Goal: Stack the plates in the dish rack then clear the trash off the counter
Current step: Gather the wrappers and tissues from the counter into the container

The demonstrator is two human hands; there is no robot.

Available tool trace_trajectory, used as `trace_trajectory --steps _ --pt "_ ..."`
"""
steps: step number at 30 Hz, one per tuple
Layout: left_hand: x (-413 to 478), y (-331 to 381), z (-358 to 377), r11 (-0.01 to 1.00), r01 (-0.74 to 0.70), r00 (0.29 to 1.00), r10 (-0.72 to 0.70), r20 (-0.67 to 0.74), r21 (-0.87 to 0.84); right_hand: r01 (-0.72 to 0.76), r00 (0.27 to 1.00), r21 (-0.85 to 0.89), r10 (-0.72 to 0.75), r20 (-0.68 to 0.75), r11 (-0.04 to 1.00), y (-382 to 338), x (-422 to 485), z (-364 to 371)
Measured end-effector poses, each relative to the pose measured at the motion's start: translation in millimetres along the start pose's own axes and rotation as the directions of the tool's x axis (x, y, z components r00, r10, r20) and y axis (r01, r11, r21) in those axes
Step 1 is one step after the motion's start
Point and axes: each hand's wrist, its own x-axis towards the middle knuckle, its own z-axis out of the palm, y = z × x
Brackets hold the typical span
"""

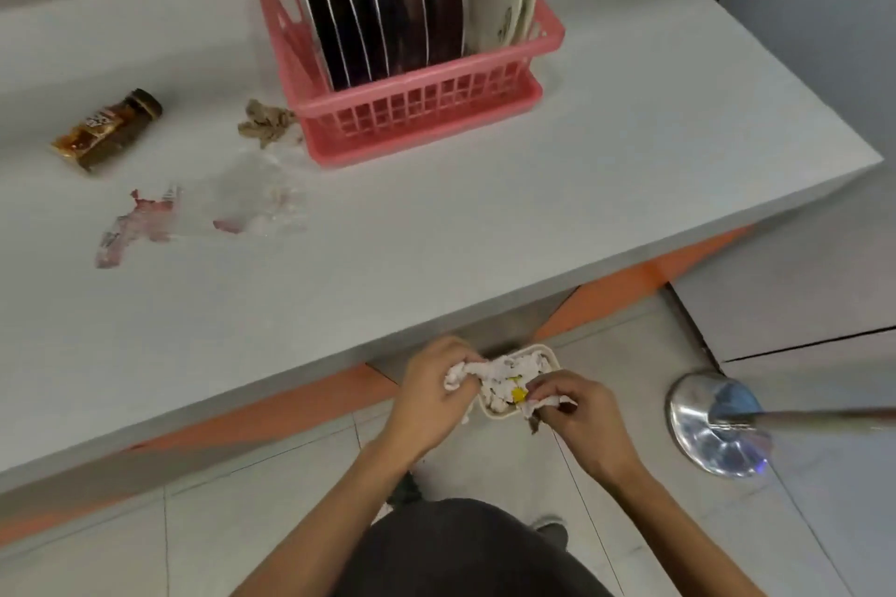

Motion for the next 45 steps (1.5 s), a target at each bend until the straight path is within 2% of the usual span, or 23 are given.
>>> trace_trajectory --steps 3,6,11,15,17,22,26,29,32,36,39,45 --pt "-9 -11 53 0.993 0.113 0.994 -0.113 -0.01 0.012 -0.06 0.998 0.016 0.06 -0.022 0.998 56 -6 -24" --pt "-6 -32 106 0.975 0.221 0.972 -0.223 0.077 0.024 -0.149 0.987 0.086 0.154 -0.054 0.985 109 1 -41" --pt "12 -98 192 0.972 0.198 0.951 -0.222 0.214 0.128 -0.292 0.953 0.065 0.296 -0.065 0.954 217 38 -31" --pt "50 -183 256 0.961 0.196 0.937 -0.243 0.25 0.197 -0.266 0.958 0.085 0.273 -0.084 0.96 294 98 -6" --pt "67 -224 282 0.952 0.212 0.938 -0.261 0.228 0.219 -0.294 0.948 0.115 0.304 -0.09 0.949 328 123 8" --pt "93 -304 333 0.901 0.38 0.903 -0.41 0.127 0.209 -0.353 0.924 0.102 0.363 -0.116 0.93 393 178 37" --pt "107 -355 349 0.878 0.358 0.89 -0.424 0.169 0.317 -0.476 0.879 0.126 0.476 0.025 0.871 426 210 53" --pt "110 -376 355 0.861 0.367 0.866 -0.455 0.208 0.353 -0.535 0.844 0.081 0.528 0.101 0.841 442 221 53" --pt "115 -382 354 0.875 0.345 0.871 -0.433 0.232 0.339 -0.548 0.834 0.063 0.539 0.118 0.834 440 222 39" --pt "118 -360 348 0.884 0.345 0.878 -0.422 0.224 0.316 -0.572 0.814 0.008 0.566 0.128 0.82 423 213 19" --pt "115 -328 338 0.895 0.379 0.878 -0.428 0.216 0.236 -0.568 0.804 -0.073 0.572 0.166 0.82 400 207 2" --pt "102 -257 309 0.904 0.424 0.881 -0.427 0.203 0.062 -0.399 0.881 -0.153 0.425 0.208 0.904 336 191 -29"
